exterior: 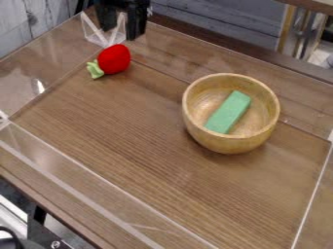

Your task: Move the red fruit to the right

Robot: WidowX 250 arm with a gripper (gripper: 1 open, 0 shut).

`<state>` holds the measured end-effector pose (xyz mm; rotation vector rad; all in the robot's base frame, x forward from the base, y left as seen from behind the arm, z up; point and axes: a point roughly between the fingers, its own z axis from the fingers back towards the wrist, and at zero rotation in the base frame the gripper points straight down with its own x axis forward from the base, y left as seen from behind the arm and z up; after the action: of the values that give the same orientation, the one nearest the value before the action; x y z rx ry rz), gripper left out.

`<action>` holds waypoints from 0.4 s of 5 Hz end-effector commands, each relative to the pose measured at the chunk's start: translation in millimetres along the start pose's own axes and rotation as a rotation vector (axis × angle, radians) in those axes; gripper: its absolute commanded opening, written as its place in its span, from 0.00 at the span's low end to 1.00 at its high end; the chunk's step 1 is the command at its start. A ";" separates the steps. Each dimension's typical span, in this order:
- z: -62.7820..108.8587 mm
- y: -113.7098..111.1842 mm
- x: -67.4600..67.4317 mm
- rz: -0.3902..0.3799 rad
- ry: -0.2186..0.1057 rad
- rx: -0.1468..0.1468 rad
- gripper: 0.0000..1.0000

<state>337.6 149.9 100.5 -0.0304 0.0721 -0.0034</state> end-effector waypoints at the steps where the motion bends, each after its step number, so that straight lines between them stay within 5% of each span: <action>1: 8.9 18.5 15.7 -0.022 -0.071 0.041 1.00; 2: 4.8 22.5 17.3 0.024 -0.069 0.039 1.00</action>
<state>349.5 164.1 80.6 -0.0261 0.0674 0.0111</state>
